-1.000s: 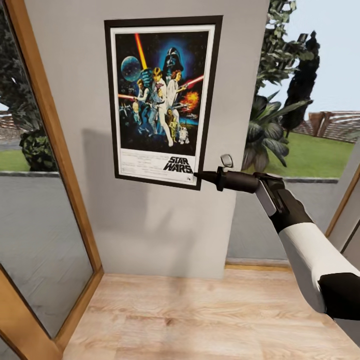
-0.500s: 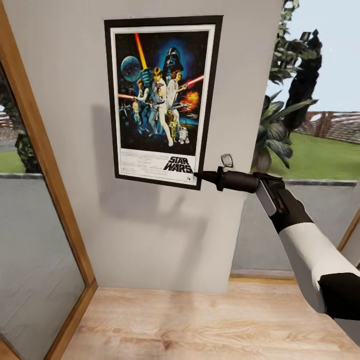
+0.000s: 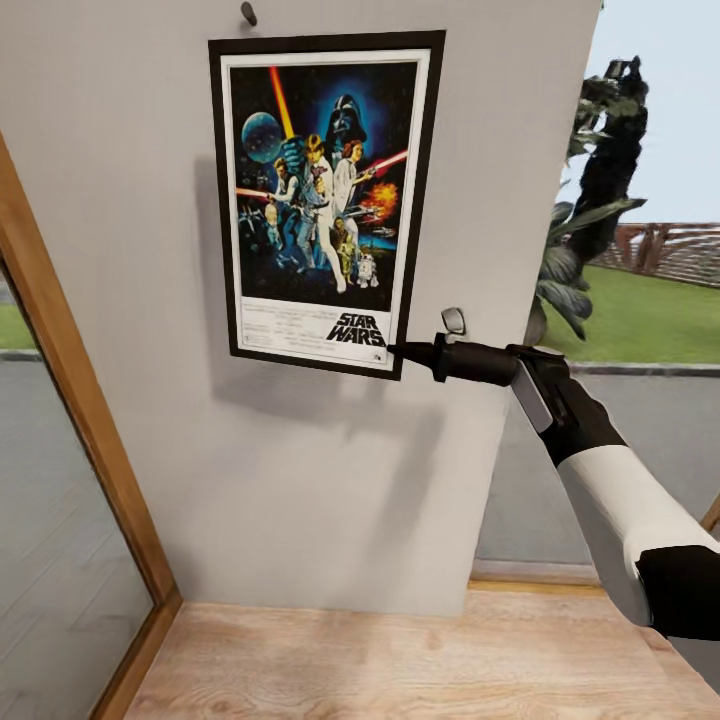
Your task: Pick up the poster from the kitchen countertop and hang it on one of the wall nails in the kitchen.
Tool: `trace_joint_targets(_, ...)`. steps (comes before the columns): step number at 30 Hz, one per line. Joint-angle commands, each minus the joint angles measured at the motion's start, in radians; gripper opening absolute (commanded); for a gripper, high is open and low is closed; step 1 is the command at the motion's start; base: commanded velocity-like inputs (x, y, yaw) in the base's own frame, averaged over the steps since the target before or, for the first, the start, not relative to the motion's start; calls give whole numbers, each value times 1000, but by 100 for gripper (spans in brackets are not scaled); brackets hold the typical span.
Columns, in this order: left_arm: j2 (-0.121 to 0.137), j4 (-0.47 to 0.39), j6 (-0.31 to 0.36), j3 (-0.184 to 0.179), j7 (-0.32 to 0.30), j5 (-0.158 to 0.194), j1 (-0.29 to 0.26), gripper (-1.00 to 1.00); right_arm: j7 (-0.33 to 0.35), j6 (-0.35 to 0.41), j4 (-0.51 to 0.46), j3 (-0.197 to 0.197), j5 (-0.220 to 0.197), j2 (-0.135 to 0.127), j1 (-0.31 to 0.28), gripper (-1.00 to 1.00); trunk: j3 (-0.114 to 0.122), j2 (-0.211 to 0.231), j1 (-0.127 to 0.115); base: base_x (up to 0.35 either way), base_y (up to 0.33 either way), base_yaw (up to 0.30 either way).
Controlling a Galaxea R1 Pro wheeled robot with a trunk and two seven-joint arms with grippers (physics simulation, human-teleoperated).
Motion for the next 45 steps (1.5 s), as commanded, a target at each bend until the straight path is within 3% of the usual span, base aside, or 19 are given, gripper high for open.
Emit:
trace_joint_targets(1,0,0,1,2,-7,7,0,100,1,13,0,4,-11,-1,-1,-100,-1,0,0,106,0,0)
trace_joint_targets(22,0,-1,1,2,-7,7,0,100,0,12,0,4,-11,0,-1,-100,-1,0,0,14,0,0)
trace_joint_targets(45,0,-1,1,2,-7,6,0,100,-4,18,-29,4,-10,1,-1,-100,-1,0,0,-89,0,0)
